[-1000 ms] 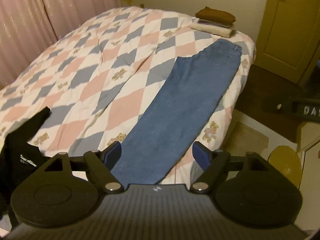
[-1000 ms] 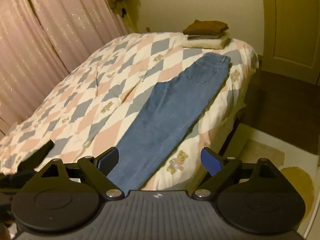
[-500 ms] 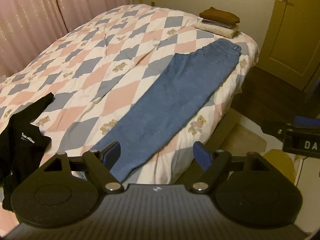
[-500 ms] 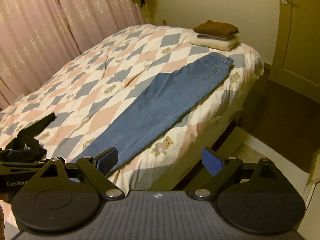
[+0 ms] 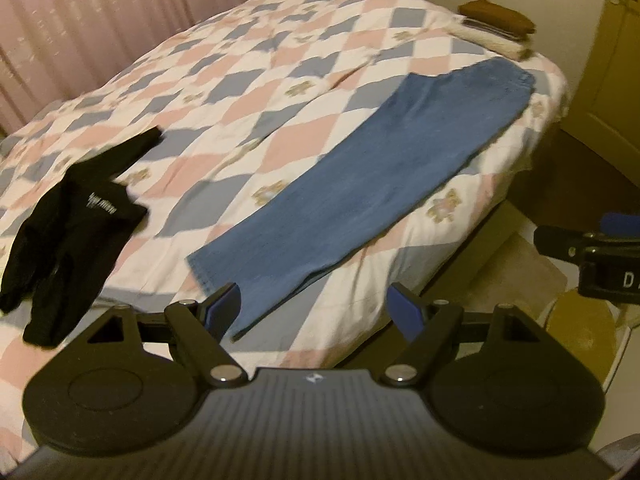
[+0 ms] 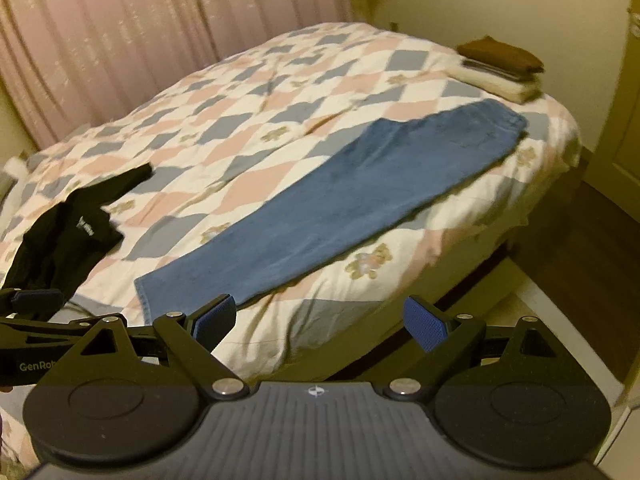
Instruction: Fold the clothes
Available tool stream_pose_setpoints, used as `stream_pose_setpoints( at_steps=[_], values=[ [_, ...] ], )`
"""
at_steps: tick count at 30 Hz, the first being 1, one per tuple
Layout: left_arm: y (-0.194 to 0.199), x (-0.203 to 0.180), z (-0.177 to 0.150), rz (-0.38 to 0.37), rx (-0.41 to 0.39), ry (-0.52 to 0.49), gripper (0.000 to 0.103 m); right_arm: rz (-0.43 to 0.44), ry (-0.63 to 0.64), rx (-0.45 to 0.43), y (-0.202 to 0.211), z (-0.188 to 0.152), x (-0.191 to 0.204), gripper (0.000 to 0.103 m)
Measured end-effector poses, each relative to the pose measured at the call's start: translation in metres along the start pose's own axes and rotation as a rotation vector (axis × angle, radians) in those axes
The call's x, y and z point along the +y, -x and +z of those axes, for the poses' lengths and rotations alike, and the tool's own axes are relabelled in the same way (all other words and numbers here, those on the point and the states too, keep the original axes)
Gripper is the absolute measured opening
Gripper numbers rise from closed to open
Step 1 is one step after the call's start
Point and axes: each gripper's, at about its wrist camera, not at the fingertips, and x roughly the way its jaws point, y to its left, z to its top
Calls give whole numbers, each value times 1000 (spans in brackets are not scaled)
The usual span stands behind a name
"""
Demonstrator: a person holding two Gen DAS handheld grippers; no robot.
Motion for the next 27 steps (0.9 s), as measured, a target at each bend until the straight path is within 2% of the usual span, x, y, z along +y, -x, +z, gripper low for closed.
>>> stream_pose_setpoints(
  at_steps=[7, 13, 20, 27],
  values=[
    [8, 31, -16, 51, 4, 78, 78, 72, 88, 27, -11, 2, 32, 93],
    [10, 44, -26, 80, 29, 117, 78, 77, 121, 41, -14, -1, 43, 94],
    [5, 38, -25, 75, 41, 86, 78, 52, 88, 50, -18, -2, 36, 94],
    [-10, 39, -12, 16, 38, 29, 78, -9, 45, 44, -21, 4, 28, 95]
  ],
)
